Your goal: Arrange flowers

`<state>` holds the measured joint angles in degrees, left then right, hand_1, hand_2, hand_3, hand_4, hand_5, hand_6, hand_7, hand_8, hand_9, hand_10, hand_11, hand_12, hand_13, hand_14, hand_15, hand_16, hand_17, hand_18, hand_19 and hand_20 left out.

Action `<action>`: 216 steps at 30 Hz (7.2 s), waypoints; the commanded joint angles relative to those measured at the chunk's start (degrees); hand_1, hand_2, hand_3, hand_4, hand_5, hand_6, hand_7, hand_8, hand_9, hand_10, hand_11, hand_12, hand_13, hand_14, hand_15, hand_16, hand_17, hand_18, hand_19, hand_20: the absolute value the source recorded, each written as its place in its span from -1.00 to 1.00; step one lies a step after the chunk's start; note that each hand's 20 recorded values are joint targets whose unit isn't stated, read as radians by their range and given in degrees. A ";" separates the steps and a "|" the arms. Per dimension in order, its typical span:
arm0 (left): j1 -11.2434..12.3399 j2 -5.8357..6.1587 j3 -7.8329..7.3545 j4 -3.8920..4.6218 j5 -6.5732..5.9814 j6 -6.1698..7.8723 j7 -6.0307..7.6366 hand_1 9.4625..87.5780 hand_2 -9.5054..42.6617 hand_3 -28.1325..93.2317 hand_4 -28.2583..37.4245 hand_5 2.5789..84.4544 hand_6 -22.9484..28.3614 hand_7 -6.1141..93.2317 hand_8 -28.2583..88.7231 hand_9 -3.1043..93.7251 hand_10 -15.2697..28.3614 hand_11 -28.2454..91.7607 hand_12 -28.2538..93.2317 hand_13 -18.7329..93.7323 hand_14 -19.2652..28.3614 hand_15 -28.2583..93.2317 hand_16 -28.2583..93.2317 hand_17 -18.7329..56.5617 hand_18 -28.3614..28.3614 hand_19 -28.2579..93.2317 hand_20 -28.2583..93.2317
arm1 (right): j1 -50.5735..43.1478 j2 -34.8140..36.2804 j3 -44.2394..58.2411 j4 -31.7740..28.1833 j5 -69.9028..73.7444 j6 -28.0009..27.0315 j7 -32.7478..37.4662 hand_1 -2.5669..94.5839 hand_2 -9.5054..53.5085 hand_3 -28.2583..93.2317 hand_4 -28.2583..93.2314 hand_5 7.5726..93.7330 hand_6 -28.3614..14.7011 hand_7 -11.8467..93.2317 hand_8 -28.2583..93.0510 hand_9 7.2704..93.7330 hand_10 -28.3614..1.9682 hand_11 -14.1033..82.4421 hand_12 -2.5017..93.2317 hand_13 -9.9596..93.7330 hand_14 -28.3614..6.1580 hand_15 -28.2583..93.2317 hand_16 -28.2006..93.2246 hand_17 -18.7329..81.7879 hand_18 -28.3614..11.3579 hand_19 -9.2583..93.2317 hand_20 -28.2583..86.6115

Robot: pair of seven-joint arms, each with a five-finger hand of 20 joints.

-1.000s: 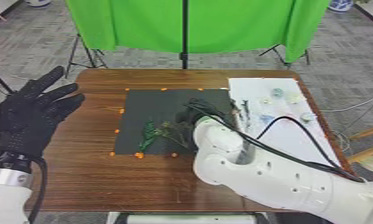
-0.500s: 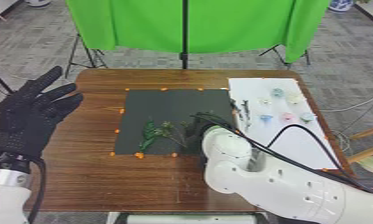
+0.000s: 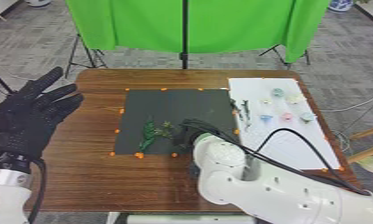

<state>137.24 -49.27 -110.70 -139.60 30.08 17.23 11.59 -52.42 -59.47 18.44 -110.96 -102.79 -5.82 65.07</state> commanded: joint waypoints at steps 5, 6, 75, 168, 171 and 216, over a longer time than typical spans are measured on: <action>0.05 -0.31 0.26 0.46 0.33 0.17 -1.30 -0.72 -0.28 0.73 -1.00 -0.28 0.18 -0.60 -0.67 -0.30 0.63 -0.11 -0.33 -0.26 1.00 0.33 -0.69 -0.78 0.88 0.43 -0.40 | -1.02 -1.96 -0.34 -0.52 0.31 -1.50 -1.17 -0.38 -0.46 0.61 -0.87 0.62 0.04 -0.53 -0.71 1.00 -0.03 -0.10 -0.58 0.95 0.19 0.37 -0.23 0.39 -0.82 1.00 -0.17; -0.03 -0.28 0.33 0.50 0.30 0.15 -1.33 -0.72 -0.28 0.74 -1.00 -0.28 0.18 -0.60 -0.67 -0.30 0.63 -0.11 -0.33 -0.27 1.00 0.33 -0.69 -0.78 0.88 0.43 -0.40 | -1.05 -1.98 -0.40 -0.61 0.30 -1.60 -1.25 -0.38 -0.46 0.61 -0.87 0.62 0.04 -0.53 -0.71 1.00 -0.03 -0.10 -0.58 0.95 0.19 0.37 -0.23 0.39 -0.82 1.00 -0.17; -0.75 -0.32 2.40 0.97 -0.30 -0.54 0.63 -0.71 -0.28 0.74 -1.00 -0.27 0.20 -0.58 -0.68 -0.31 0.62 -0.06 -0.36 -0.25 1.00 0.38 -0.72 -0.76 0.86 0.42 -0.36 | 9.31 7.36 -8.18 22.24 -7.81 8.65 2.85 -0.01 -1.00 0.60 -1.00 0.58 0.29 -0.43 -0.55 0.83 0.07 -0.11 -0.59 0.83 0.26 0.33 -0.28 0.33 -0.57 1.00 -0.66; 0.37 -1.06 2.11 0.55 0.36 0.63 -1.35 -0.71 -0.25 0.72 -1.00 -0.25 0.22 -0.59 -0.68 -0.28 0.64 -0.08 -0.34 -0.22 1.00 0.36 -0.71 -0.77 0.90 0.43 -0.37 | -0.44 5.52 -1.42 5.02 -11.43 12.02 4.12 -0.12 -0.94 0.63 -0.96 0.81 0.25 -0.37 -0.49 0.96 0.09 -0.02 -0.55 0.90 0.29 0.47 -0.26 0.24 -0.73 1.00 -0.27; 0.23 -1.02 2.15 0.63 0.37 0.64 -1.46 -0.71 -0.25 0.72 -1.00 -0.25 0.22 -0.59 -0.68 -0.28 0.65 -0.08 -0.34 -0.22 1.00 0.36 -0.71 -0.77 0.90 0.43 -0.37 | -0.17 5.25 -1.23 5.50 -11.13 12.35 4.27 -0.15 -0.89 0.64 -0.96 0.79 0.25 -0.37 -0.57 0.96 0.10 -0.02 -0.56 0.90 0.30 0.47 -0.26 0.24 -0.73 1.00 -0.27; 3.14 -1.35 -0.19 -0.75 0.37 2.11 -0.69 -0.70 -0.25 0.73 -1.00 -0.25 0.22 -0.59 -0.68 -0.29 0.63 -0.07 -0.34 -0.24 1.00 0.37 -0.71 -0.77 0.88 0.44 -0.38 | -16.37 14.62 12.08 -10.87 -2.66 6.19 -1.58 -0.43 -0.35 0.64 -0.88 0.75 0.10 -0.46 -0.71 0.97 -0.08 -0.05 -0.55 0.90 0.19 0.47 -0.25 0.22 -0.88 1.00 -0.23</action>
<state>139.62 -50.11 -110.73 -140.19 30.20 18.64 11.59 -68.33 -43.49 31.75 -121.40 -105.86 0.62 63.58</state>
